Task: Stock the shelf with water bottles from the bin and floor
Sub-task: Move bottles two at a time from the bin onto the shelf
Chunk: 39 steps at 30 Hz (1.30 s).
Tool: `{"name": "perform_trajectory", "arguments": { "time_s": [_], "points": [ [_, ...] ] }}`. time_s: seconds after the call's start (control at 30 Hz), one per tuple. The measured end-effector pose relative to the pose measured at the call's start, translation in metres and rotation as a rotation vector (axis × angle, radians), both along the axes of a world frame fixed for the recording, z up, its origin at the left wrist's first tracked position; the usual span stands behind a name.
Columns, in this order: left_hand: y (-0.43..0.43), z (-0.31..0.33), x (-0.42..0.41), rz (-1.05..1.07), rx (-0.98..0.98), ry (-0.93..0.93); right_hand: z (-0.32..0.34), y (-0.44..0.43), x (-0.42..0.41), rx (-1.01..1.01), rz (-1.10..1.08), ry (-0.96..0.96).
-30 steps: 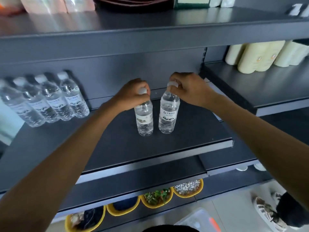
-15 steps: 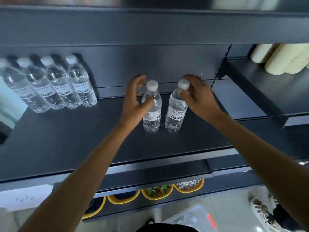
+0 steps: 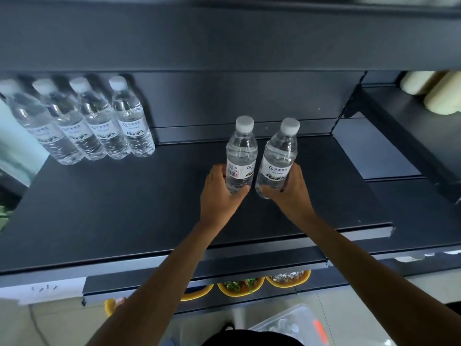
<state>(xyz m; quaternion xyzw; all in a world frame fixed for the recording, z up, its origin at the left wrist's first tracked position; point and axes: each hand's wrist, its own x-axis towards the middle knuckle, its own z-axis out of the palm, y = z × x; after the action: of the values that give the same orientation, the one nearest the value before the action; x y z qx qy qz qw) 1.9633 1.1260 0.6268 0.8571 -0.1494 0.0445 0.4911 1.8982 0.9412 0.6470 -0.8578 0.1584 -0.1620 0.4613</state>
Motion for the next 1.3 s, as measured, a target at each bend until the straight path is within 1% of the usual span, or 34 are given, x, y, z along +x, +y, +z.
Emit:
{"name": "perform_trajectory", "arguments": {
  "time_s": [0.23,0.47,0.63,0.73,0.83,0.93,1.13,1.23,1.3],
  "points": [
    [0.025,0.003,0.025,0.001,-0.051,0.033,-0.012,0.025,0.038,0.003,0.006,-0.015],
    [0.056,0.003,0.066,0.128,-0.104,0.046,-0.01,0.058,0.077,0.067,0.015,0.006],
    [0.078,-0.001,0.093,0.223,-0.118,0.023,-0.007,0.079,0.105,0.047,0.05,0.03],
    [0.09,-0.003,0.1,0.27,-0.059,-0.002,-0.002,0.094,0.121,-0.002,0.067,0.051],
    [0.098,-0.008,0.108,0.299,0.033,0.024,0.005,0.112,0.135,-0.07,0.077,0.083],
    [0.099,-0.005,0.112,0.342,0.054,0.042,0.007,0.125,0.149,-0.092,0.039,0.112],
    [0.1,-0.007,0.116,0.412,-0.024,0.046,0.004,0.136,0.168,-0.152,0.02,0.15],
    [0.102,-0.006,0.118,0.468,-0.073,0.074,0.004,0.139,0.175,-0.11,0.034,0.177],
    [0.102,-0.005,0.12,0.494,-0.071,0.089,0.004,0.141,0.179,-0.081,0.043,0.186]
  ]
}}
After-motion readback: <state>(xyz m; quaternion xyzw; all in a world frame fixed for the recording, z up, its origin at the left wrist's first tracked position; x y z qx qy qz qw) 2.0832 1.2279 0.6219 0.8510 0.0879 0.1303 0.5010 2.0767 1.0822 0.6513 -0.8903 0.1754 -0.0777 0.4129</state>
